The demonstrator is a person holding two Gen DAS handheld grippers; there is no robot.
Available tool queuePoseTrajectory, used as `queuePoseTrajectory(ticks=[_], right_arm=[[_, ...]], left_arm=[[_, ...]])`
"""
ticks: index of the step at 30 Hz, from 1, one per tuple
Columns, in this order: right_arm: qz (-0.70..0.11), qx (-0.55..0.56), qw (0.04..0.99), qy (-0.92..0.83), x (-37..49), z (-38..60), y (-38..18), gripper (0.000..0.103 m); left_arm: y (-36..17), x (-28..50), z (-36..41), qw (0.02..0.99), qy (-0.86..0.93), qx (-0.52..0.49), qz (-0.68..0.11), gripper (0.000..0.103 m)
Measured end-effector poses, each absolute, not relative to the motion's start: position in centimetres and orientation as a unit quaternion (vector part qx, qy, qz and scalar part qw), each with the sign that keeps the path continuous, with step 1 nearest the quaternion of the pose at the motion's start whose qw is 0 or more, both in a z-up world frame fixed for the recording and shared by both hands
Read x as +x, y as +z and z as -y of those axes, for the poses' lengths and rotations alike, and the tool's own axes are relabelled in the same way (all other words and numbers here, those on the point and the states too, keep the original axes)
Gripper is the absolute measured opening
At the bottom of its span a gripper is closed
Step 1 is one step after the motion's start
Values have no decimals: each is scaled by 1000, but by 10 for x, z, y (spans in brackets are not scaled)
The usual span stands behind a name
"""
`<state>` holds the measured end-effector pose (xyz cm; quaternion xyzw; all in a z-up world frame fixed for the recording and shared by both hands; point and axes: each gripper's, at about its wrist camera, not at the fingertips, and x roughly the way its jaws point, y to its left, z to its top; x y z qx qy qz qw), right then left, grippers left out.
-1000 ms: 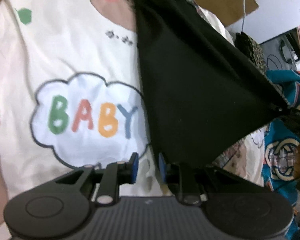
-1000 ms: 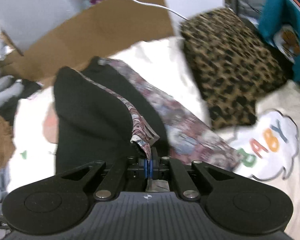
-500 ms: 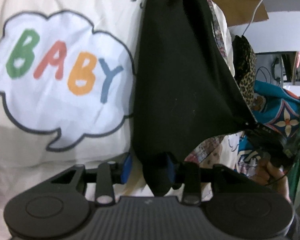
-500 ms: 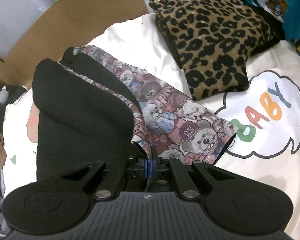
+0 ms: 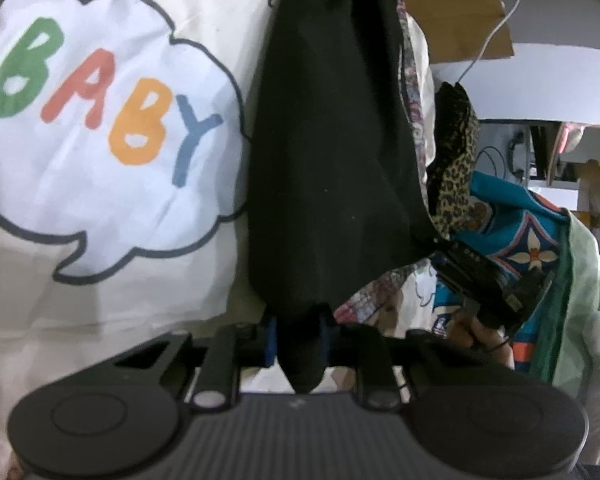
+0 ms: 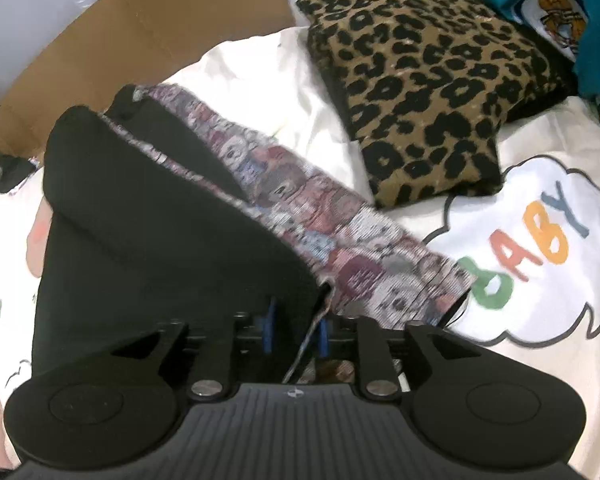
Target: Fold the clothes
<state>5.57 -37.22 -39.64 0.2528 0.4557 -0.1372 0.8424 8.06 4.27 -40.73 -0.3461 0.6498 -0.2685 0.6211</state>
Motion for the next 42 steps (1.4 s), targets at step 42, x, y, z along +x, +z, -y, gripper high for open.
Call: queuePoseTrajectory(ticks=[42], right_arm=[[-437, 242, 843, -198, 30, 424, -390, 2]], left_arm=[[-409, 75, -4, 609, -342, -302, -649, 3]])
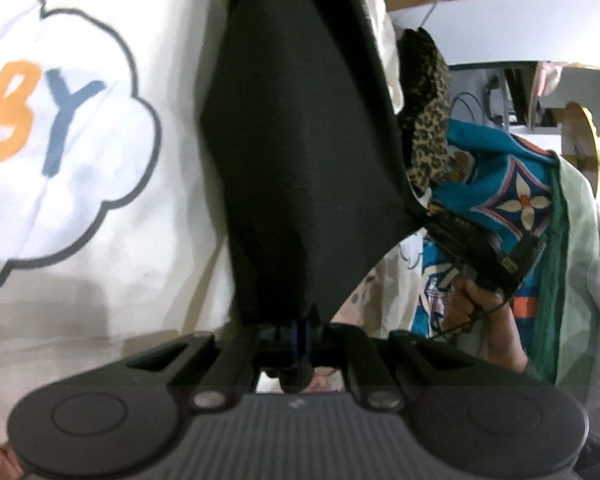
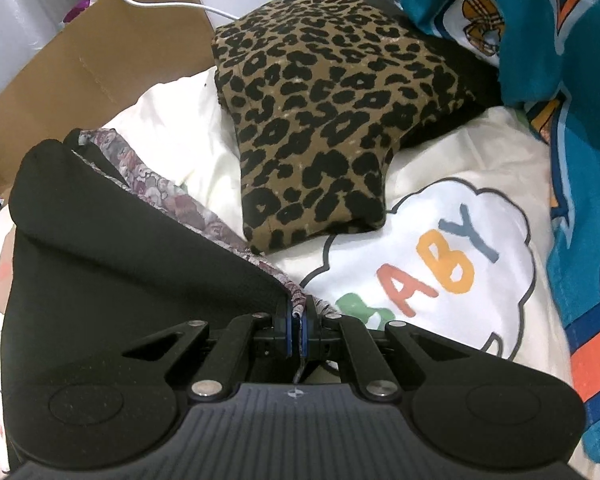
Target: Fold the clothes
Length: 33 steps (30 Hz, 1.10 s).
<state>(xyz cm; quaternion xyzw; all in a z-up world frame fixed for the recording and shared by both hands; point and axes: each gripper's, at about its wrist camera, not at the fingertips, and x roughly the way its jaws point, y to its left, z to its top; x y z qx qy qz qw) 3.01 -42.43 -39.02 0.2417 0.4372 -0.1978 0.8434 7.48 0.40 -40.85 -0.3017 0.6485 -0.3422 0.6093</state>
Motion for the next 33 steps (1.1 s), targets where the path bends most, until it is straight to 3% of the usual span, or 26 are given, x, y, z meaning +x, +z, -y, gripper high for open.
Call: queuePoseTrajectory(ticks=[11, 14, 18, 19, 33], right_arm=[[-439, 261, 836, -201, 29, 431, -413, 4], [-440, 279, 829, -204, 27, 437, -413, 12], [-436, 254, 833, -227, 22, 435, -402, 40], [-433, 249, 834, -235, 19, 435, -400, 41], [-391, 227, 859, -240, -2, 413, -374, 40]], left_arm=[[-422, 69, -1, 621, -328, -271, -658, 3], [-424, 71, 0, 619, -326, -263, -664, 4], [-413, 78, -4, 611, -321, -242, -682, 12], [-409, 80, -5, 612, -322, -232, -684, 13], [-340, 160, -33, 683, -275, -121, -665, 17]])
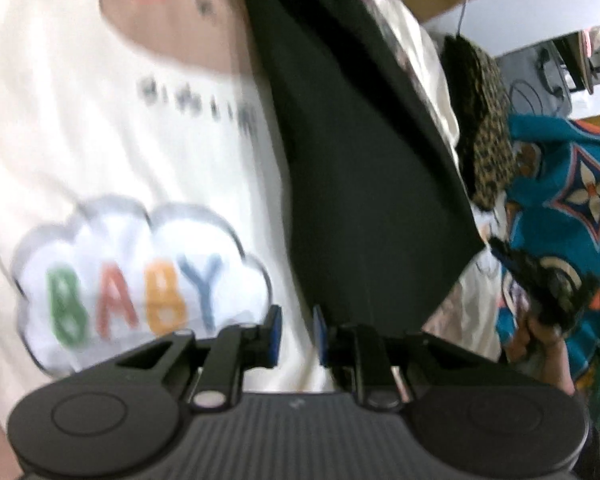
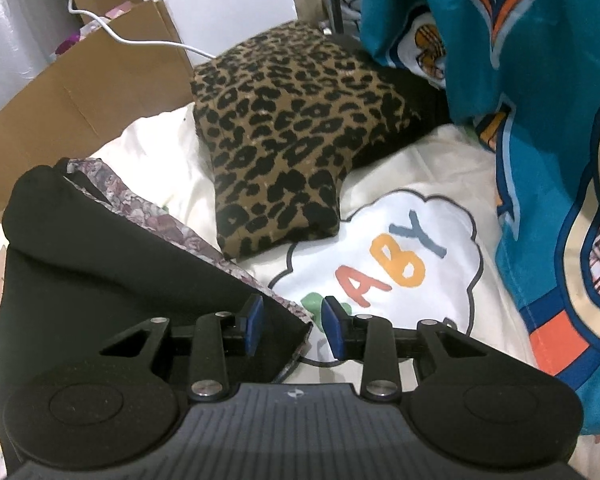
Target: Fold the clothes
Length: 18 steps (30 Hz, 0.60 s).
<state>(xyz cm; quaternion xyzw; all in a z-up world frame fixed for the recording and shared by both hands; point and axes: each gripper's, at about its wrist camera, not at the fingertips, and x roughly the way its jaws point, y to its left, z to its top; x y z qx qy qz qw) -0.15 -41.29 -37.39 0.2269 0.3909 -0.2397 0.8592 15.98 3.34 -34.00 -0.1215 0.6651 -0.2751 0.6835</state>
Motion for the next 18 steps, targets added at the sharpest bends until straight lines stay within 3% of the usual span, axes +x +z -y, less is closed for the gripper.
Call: queuePoseTrajectory(ticks=[5, 8, 13, 18], right_arm=[[-361, 224, 881, -206, 4, 408, -350, 40], [-342, 243, 888, -186, 6, 404, -343, 40], [-330, 233, 903, -143, 19, 390, -339, 39], [-323, 244, 905, -128, 30, 390, -345, 40]], left_arm=[[-307, 207, -22, 715, -251, -105, -644, 17], [-281, 239, -16, 717, -244, -151, -635, 19], [-238, 286, 27, 755, -250, -117, -595, 27], [-225, 325, 70, 774, -244, -91, -578, 27]])
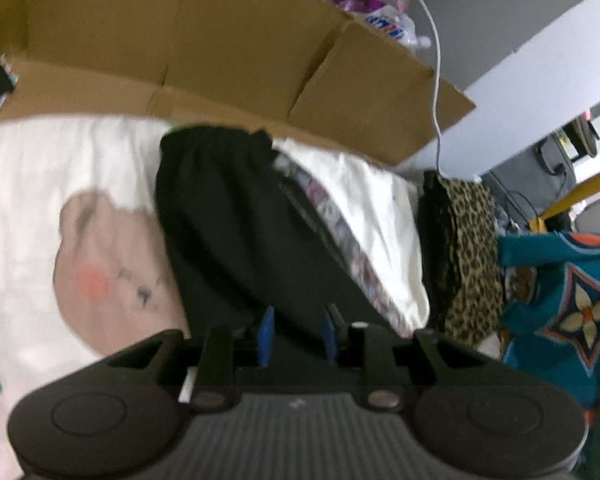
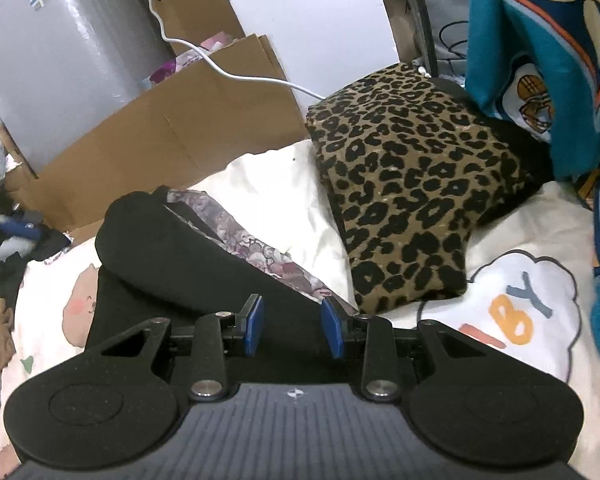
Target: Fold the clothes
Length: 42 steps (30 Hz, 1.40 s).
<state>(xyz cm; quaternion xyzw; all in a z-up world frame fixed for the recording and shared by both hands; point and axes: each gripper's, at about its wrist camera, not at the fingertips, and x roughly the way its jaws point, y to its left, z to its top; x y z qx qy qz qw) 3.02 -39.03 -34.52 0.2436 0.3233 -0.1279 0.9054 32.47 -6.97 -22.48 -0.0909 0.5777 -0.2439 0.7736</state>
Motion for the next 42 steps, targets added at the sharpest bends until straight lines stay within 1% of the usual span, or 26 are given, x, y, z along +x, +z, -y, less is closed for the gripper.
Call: queuePoseTrajectory(ticks=[6, 15, 19, 23, 28, 30, 36, 42], right_arm=[[-332, 225, 910, -110, 50, 391, -355, 40], [-344, 204, 913, -79, 77, 390, -369, 40], [-357, 176, 915, -64, 94, 392, -377, 40], [-360, 166, 917, -52, 105, 394, -380, 40], [-361, 156, 919, -41, 114, 394, -381, 40], [-361, 151, 919, -37, 118, 394, -383, 40], [-372, 139, 918, -26, 127, 398, -394, 40], [-383, 123, 916, -7, 129, 399, -403, 40]], left_arm=[[-239, 363, 104, 783, -212, -105, -576, 27], [-274, 388, 167, 777, -181, -104, -593, 27], [-294, 400, 190, 773, -159, -118, -602, 27], [-309, 408, 208, 782, -144, -104, -597, 27], [-325, 418, 218, 783, -111, -76, -607, 27], [-330, 422, 221, 782, -100, -59, -612, 30], [-355, 430, 228, 774, -63, -9, -630, 31], [-376, 432, 220, 769, -38, -38, -637, 33]])
